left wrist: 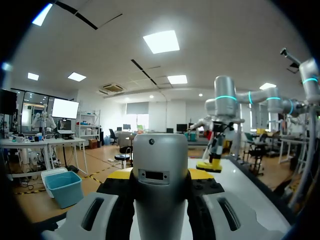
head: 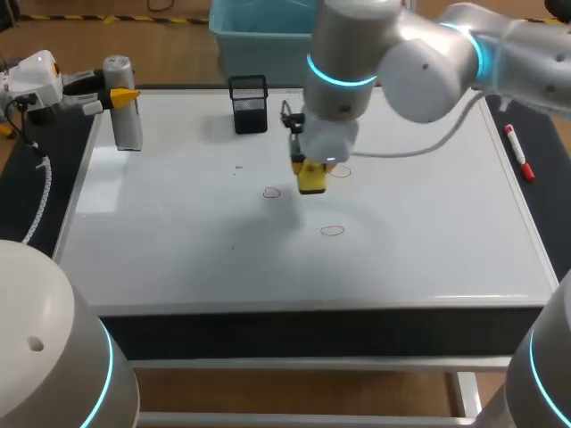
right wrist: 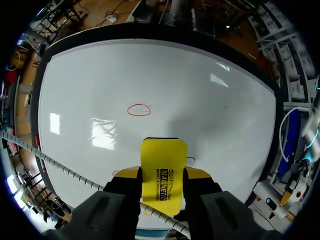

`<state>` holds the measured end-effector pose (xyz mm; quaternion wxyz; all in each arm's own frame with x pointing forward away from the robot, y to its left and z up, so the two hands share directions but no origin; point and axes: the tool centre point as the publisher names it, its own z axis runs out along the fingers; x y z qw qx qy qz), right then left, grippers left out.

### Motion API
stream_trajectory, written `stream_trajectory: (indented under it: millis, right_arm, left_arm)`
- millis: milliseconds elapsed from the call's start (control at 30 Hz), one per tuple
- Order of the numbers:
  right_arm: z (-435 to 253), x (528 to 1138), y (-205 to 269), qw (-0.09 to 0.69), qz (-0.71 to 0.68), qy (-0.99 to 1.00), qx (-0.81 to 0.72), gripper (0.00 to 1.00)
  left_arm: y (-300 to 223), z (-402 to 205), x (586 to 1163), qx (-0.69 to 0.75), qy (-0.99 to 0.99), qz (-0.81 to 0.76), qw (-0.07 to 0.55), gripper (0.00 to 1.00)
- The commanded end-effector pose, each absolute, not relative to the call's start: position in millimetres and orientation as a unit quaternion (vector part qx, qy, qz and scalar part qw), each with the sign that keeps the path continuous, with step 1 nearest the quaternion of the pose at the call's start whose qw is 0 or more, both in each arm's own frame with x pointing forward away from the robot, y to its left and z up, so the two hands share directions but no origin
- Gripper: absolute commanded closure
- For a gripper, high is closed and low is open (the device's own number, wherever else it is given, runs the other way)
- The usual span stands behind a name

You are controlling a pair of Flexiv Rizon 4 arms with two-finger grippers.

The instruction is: Pick up the inspection probe, press it on each red-marked spot on the whiteboard one by one, put down the probe, pick up the eraser, and wipe off all the red marks.

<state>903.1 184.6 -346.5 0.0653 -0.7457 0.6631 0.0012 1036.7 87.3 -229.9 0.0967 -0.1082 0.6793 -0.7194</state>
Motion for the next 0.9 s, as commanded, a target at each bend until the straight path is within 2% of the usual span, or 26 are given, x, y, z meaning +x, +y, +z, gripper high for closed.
stream_trajectory:
  millis: [33,533,900]
  right_arm:
    - [-358,907,211,0.056,-0.005,0.663,-0.746,1.00]
    - [-392,905,264,0.036,0.004,0.646,-0.762,1.00]
    - [-408,910,274,0.015,0.007,0.634,-0.773,1.00]
  left_arm:
    - [87,-228,1037,-0.109,0.680,-0.719,0.097,1.00]
    - [87,-228,1037,-0.109,0.680,-0.719,0.097,1.00]
    - [87,-228,1037,-0.109,0.680,-0.719,0.097,1.00]
